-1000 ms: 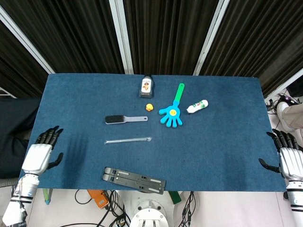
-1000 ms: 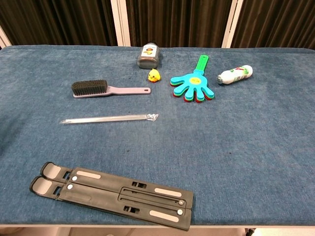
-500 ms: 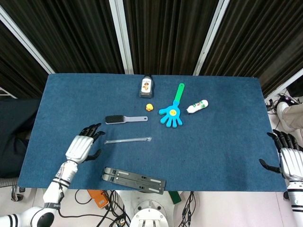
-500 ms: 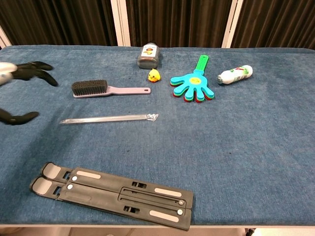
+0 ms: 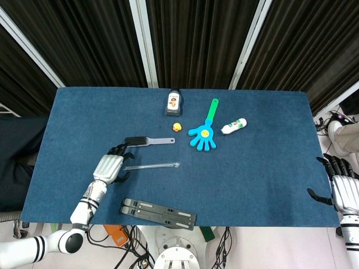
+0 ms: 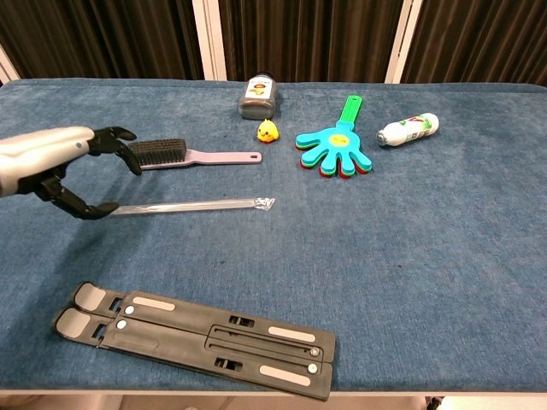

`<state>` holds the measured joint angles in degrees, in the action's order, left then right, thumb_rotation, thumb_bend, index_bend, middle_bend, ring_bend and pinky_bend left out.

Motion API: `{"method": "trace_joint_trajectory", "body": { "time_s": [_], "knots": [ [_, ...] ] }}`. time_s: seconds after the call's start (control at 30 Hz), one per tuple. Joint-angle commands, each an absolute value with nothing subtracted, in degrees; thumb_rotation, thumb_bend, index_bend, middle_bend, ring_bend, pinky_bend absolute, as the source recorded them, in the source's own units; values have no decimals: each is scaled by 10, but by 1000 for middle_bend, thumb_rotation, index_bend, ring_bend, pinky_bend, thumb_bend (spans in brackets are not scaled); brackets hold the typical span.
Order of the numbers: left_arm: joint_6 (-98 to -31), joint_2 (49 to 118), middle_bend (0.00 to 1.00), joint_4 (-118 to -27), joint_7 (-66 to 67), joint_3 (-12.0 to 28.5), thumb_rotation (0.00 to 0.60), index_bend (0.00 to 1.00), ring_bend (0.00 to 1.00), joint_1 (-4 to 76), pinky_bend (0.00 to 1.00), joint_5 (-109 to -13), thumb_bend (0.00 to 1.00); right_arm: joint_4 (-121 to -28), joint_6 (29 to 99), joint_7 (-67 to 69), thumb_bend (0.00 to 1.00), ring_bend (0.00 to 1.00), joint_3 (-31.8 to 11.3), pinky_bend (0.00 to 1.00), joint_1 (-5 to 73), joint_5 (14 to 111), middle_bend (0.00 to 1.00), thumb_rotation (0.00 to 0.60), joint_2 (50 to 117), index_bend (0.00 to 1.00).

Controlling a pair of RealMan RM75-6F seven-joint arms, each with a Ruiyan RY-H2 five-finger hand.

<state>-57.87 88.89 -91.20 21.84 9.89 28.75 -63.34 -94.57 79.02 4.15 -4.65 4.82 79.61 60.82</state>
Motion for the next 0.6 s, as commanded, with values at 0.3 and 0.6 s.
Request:
{"method": "trace_joint_trajectory", "body": {
  "time_s": [0.3,0.6],
  "knots": [
    [-568,929,0,-870,232,93,600,377,0,313,122,-602,278,-945,789,41,305,109,-47,33,49,795,137,600,608,209],
    [-572,952,0,-860,251,97,600,421,0,335,122,-588,280,-944,788,40,306,109,-47,33,49,794,137,600,609,209]
  ]
}}
